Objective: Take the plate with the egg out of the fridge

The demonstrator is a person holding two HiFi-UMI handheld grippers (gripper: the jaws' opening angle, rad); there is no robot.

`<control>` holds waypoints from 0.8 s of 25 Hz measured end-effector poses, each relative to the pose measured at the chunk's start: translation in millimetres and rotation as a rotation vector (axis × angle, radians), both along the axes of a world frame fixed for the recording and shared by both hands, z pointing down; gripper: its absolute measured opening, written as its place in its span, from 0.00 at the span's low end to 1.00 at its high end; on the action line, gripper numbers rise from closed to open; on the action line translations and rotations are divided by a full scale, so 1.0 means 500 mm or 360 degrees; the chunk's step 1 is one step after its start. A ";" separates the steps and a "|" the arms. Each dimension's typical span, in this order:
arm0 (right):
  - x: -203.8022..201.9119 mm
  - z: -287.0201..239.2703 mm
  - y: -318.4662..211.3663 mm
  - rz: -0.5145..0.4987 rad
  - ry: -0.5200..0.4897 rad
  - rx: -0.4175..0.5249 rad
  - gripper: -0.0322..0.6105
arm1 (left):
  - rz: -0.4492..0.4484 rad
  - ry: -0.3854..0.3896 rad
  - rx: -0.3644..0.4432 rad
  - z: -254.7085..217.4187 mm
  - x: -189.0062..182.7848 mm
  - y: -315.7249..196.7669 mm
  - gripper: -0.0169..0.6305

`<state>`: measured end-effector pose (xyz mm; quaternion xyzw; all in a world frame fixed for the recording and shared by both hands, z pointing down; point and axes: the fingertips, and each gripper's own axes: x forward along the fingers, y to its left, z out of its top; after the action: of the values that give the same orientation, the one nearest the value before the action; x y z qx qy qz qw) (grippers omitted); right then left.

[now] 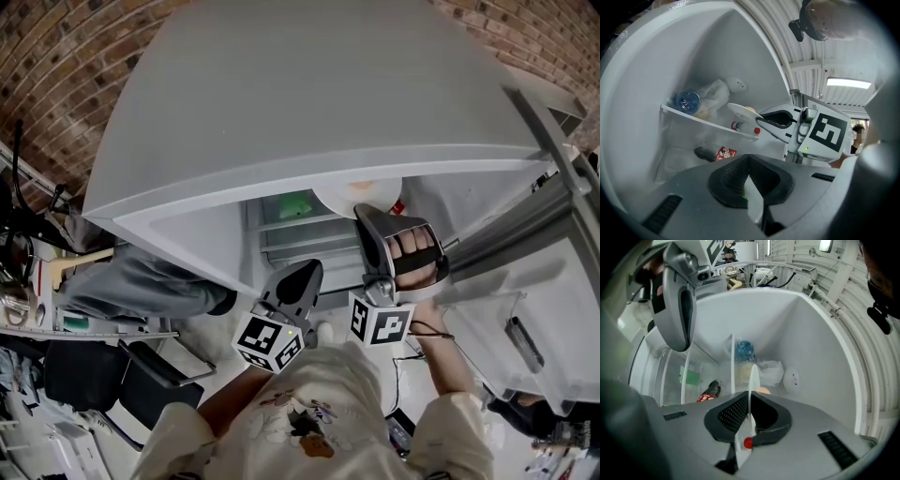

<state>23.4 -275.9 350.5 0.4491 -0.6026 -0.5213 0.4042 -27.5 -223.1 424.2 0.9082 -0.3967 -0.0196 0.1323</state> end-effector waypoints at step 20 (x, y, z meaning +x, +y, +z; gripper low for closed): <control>0.001 0.009 0.088 -0.0080 0.0010 0.0057 0.08 | -0.0037 0.0020 0.0017 -0.016 -0.010 -0.002 0.04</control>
<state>23.7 -232.0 355.0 0.4394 -0.6030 -0.5435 0.3847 -32.5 -224.2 416.3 0.9041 -0.4063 -0.0288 0.1295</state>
